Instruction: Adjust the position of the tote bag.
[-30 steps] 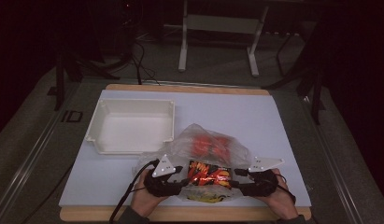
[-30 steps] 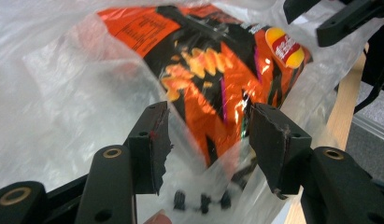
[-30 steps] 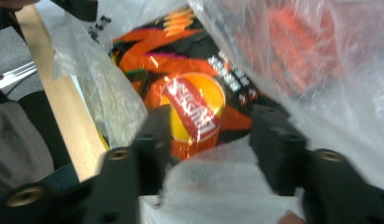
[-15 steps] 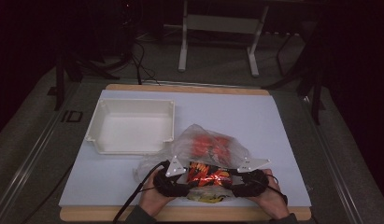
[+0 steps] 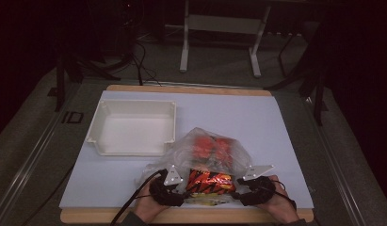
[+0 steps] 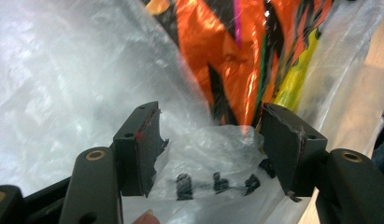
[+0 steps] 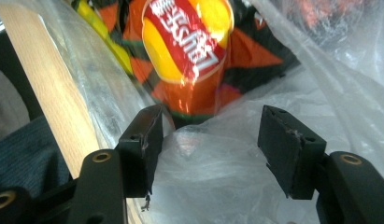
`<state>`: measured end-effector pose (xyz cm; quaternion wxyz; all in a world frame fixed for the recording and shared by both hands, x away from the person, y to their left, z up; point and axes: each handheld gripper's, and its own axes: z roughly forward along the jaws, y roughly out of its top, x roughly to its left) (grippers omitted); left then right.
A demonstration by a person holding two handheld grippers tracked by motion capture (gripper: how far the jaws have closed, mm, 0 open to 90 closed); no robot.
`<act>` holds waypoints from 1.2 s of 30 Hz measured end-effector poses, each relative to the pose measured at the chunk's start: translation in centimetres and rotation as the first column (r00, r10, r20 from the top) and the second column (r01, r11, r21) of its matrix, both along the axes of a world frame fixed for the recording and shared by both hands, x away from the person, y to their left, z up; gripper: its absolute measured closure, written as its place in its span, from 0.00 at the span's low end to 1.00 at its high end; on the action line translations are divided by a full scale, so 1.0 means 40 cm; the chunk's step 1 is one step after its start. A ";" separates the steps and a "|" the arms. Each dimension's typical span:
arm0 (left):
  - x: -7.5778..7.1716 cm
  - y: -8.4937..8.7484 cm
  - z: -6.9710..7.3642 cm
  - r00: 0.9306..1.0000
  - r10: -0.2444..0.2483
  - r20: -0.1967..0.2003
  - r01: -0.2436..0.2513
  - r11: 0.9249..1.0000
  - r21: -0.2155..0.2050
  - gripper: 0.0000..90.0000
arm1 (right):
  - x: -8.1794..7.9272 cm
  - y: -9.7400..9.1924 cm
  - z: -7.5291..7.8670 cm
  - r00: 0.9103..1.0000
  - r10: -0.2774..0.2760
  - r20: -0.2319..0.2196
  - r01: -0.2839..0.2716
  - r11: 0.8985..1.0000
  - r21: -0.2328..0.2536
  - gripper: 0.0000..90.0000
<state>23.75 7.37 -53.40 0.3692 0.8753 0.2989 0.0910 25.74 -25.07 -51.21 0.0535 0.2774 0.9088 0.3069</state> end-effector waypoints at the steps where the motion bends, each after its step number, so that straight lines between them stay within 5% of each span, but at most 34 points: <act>1: -0.001 0.004 -0.001 1.000 -0.002 0.000 0.002 1.000 -0.002 0.44 | 0.000 -0.001 -0.003 1.000 0.004 -0.003 -0.004 1.000 -0.011 0.45; 17: 0.003 0.069 -0.002 1.000 -0.015 0.003 0.015 1.000 -0.014 0.55 | 0.008 -0.043 -0.007 1.000 0.001 -0.011 -0.001 1.000 -0.029 0.60; 29: 0.038 0.070 -0.012 0.996 0.078 0.048 -0.076 0.997 -0.032 0.65 | 0.012 -0.055 -0.006 1.000 0.017 -0.010 -0.017 1.000 -0.006 0.71; 36: 0.032 0.060 -0.001 0.994 0.092 0.061 -0.091 0.996 -0.027 0.66 | 0.004 -0.061 0.012 1.000 0.029 0.011 -0.029 0.999 0.021 0.66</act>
